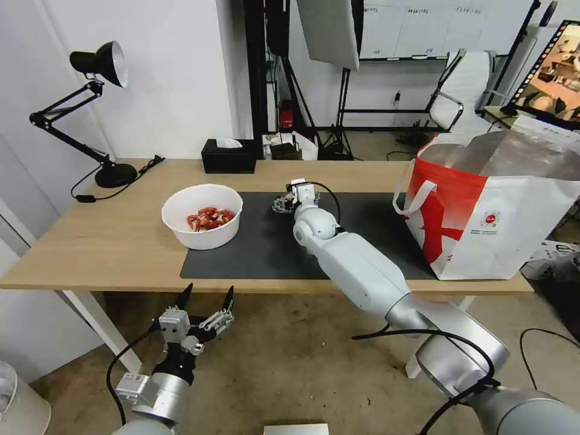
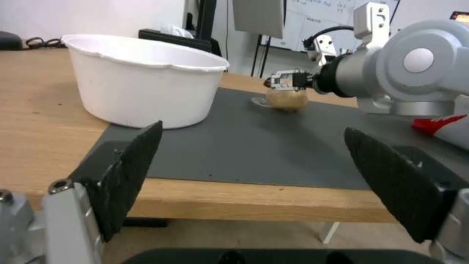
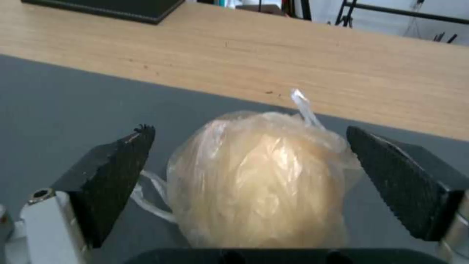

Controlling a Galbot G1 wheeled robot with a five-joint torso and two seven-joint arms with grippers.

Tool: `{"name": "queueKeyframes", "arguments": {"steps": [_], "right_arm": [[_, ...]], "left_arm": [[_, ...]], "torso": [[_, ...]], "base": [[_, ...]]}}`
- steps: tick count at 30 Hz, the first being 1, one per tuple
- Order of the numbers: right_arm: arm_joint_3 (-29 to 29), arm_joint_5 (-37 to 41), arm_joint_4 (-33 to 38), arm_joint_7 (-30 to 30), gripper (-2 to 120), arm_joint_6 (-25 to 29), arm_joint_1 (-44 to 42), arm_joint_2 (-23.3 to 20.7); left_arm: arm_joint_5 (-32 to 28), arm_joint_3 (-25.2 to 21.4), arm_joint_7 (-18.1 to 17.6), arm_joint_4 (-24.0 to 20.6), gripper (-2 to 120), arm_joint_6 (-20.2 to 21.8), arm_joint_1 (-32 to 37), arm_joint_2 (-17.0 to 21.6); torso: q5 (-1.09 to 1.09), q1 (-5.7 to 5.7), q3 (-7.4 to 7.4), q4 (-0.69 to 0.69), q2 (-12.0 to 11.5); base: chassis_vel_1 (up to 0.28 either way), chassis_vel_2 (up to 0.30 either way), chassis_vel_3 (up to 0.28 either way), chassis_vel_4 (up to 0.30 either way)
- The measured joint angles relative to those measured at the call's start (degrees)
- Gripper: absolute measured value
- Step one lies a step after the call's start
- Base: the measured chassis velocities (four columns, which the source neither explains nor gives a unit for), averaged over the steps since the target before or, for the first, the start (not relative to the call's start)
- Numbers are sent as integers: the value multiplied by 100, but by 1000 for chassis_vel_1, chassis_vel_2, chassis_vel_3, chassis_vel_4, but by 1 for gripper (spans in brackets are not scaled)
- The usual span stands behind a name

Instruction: Pick up the trash from the table and place it into the takeout bag.

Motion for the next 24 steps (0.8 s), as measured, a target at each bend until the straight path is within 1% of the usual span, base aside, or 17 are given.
{"name": "queueKeyframes", "arguments": {"steps": [7,10,11,12,13,14,15,17,18,19,22,23,24], "right_arm": [[42,-6,-205,109,100,-85,11,188],[72,-10,-266,214,100,-209,11,274],[85,-9,-286,258,95,-249,11,307],[85,-9,-286,258,95,-249,11,307],[88,-8,-297,285,91,-270,9,323],[110,-1,-315,342,79,-332,6,349],[110,-1,-315,342,79,-332,6,349],[131,31,-308,376,68,-367,-5,349],[134,75,-285,401,64,-377,-10,334],[134,75,-285,401,64,-377,-10,334],[152,237,-172,475,49,-407,-29,263],[152,237,-172,475,49,-407,-29,263],[152,274,-125,500,44,-414,-38,230]], "left_arm": [[-1,-21,0,6,100,-35,20,-9],[5,-23,0,7,100,-59,37,-11],[5,-27,0,8,100,-64,38,-10],[5,-27,0,8,100,-64,38,-10],[5,-30,0,11,100,-67,38,-10],[5,-35,0,13,100,-73,38,-6],[5,-35,0,13,100,-73,38,-6],[5,-35,0,14,100,-78,38,-5],[5,-35,0,15,100,-80,38,-4],[5,-35,0,15,100,-80,38,-4],[5,-36,0,15,100,-81,37,5],[5,-36,0,15,100,-81,37,5],[5,-37,0,16,100,-82,37,10]], "torso": [[0,0,0,0,0],[0,0,0,0,1],[0,0,0,0,1],[0,0,0,0,1],[0,0,0,0,1],[0,0,0,0,1],[0,0,0,0,1],[0,0,0,0,1],[0,0,0,0,1],[0,0,0,0,1],[0,0,0,0,1],[0,0,0,0,1],[0,0,0,0,1]], "base": [[0,0,0,0],[0,0,0,0],[0,0,0,0],[0,0,0,0],[0,0,0,0],[0,0,0,0],[0,0,0,0],[0,0,0,0],[0,0,0,0],[0,0,0,0],[0,0,0,0],[0,0,0,0],[0,0,0,0]]}}
